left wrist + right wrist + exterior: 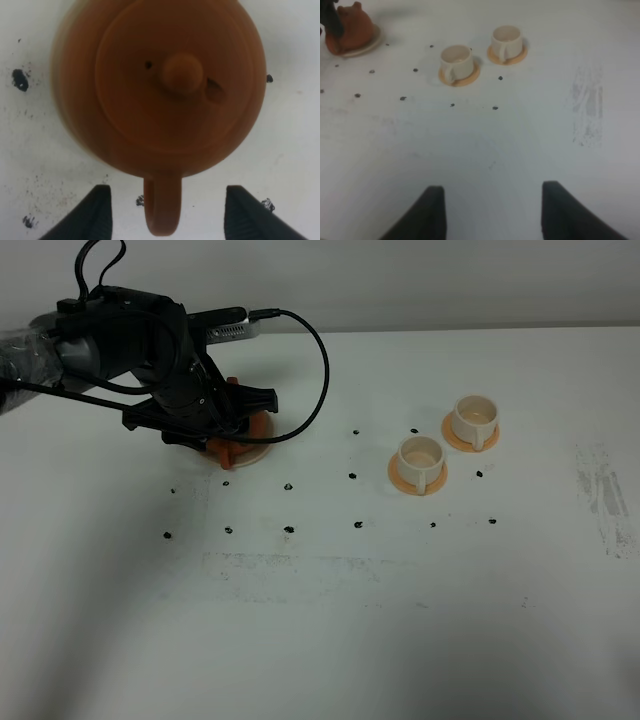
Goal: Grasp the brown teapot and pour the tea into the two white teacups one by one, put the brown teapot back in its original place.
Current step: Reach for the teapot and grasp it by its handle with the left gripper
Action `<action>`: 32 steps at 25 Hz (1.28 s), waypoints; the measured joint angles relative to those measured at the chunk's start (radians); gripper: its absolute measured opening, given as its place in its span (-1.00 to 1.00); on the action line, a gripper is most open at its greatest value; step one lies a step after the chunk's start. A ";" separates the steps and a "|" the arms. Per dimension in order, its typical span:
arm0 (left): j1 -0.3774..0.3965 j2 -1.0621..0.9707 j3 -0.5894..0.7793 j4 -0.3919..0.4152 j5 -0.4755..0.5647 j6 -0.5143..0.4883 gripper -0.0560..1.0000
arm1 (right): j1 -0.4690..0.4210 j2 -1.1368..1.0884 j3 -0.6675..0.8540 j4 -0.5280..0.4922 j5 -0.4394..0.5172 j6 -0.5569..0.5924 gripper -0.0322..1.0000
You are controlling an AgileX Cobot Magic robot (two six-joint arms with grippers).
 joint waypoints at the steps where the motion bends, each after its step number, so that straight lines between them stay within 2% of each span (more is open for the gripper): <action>1: 0.000 0.000 0.000 0.000 0.000 0.000 0.08 | 0.000 0.000 0.000 0.000 0.000 0.000 -0.06; 32: 0.000 0.025 0.000 0.000 0.016 0.019 0.08 | 0.008 0.000 0.000 0.000 0.000 0.000 -0.06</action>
